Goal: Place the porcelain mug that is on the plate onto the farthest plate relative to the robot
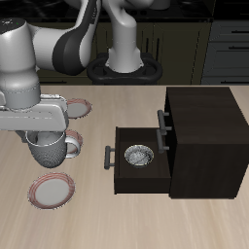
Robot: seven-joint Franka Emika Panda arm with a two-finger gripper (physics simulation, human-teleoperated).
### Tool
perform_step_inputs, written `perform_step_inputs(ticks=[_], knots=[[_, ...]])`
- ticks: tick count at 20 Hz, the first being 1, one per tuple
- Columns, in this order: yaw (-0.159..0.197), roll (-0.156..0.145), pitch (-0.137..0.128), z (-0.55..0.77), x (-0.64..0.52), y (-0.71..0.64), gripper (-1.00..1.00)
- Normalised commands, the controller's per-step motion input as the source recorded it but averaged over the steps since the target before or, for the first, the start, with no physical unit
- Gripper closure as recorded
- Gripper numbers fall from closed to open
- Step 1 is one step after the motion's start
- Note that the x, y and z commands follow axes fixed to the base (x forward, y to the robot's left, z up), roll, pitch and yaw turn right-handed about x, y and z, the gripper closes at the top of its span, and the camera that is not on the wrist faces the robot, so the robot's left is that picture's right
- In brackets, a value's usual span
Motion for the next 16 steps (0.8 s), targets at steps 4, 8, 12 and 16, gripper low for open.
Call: perform_step_inputs(ticks=[4,8,12,16], knots=[[0.001,0.006,-0.012,0.01,0.16,0.13,1.0],[0.01,-0.009,-0.004,-0.09,0.03,0.03,1.0],[0.002,-0.017,-0.004,-0.2,0.07,-0.05,1.0],[0.017,-0.026,0.017,-0.34,0.07,-0.1,1.0]])
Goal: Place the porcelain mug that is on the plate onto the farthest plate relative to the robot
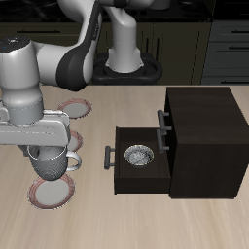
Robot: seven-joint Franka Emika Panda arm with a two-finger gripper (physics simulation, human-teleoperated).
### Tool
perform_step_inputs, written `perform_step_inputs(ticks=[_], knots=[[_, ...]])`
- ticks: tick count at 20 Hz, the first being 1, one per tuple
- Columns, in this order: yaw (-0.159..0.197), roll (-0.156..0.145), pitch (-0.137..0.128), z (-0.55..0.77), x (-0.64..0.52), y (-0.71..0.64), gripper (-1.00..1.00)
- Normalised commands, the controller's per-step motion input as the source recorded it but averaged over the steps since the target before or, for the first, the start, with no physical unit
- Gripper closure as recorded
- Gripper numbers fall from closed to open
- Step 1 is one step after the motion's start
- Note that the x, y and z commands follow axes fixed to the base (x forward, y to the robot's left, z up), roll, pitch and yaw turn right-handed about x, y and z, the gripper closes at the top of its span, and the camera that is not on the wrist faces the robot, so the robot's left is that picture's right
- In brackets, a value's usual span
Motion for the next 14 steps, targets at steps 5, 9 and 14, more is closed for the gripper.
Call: perform_step_inputs(ticks=[5,9,14], knots=[[0.013,-0.011,0.01,-0.25,0.04,-0.06,1.0],[0.012,-0.013,0.008,-0.19,0.02,-0.09,1.0],[0.014,0.006,0.016,-0.37,0.09,0.07,1.0]])
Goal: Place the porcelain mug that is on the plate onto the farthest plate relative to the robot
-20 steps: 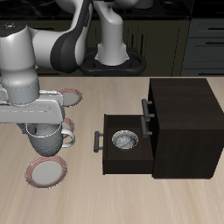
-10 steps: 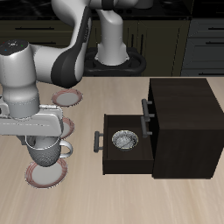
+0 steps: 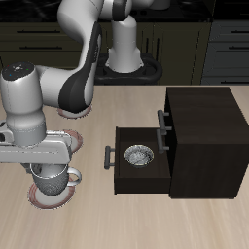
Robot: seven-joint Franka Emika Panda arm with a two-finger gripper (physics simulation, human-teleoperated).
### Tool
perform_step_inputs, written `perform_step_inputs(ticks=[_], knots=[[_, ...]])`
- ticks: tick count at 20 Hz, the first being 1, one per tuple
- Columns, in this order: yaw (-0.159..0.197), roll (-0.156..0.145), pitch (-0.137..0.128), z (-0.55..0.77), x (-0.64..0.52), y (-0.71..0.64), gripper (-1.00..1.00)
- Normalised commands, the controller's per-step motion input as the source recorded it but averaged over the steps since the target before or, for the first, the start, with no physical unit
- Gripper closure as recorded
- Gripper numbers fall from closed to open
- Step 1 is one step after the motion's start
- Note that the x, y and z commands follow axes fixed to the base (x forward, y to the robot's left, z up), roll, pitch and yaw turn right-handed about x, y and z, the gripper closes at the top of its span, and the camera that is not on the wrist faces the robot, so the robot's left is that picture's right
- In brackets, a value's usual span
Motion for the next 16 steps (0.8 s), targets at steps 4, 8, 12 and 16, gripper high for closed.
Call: perform_step_inputs(ticks=[4,8,12,16], knots=[[0.03,0.018,0.027,-0.25,0.06,0.07,1.0],[-0.001,-0.025,0.014,-0.16,0.06,-0.05,1.0],[-0.008,-0.098,0.009,-0.12,0.03,-0.04,-1.0],[0.003,0.0,0.007,-0.07,0.04,0.02,-1.0]])
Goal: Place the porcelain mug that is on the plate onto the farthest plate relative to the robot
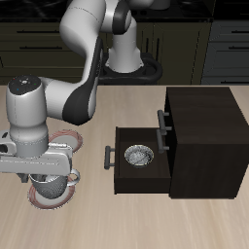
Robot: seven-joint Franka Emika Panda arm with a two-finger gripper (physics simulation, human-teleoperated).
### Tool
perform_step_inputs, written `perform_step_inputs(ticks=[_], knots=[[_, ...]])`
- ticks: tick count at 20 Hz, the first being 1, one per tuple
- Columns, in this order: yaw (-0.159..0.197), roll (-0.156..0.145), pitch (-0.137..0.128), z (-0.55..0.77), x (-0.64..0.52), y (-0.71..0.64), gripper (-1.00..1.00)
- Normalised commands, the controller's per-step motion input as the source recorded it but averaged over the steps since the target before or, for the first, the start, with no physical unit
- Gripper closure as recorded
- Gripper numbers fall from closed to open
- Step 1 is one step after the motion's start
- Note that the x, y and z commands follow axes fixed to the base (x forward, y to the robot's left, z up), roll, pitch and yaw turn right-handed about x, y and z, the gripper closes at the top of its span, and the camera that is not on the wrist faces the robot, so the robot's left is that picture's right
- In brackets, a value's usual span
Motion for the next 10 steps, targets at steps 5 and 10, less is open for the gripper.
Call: perform_step_inputs(ticks=[5,10], knots=[[0.013,0.023,-0.008,0.05,-0.01,0.11,-1.0],[-0.005,0.03,-0.029,0.37,-0.3,0.25,-1.0]])
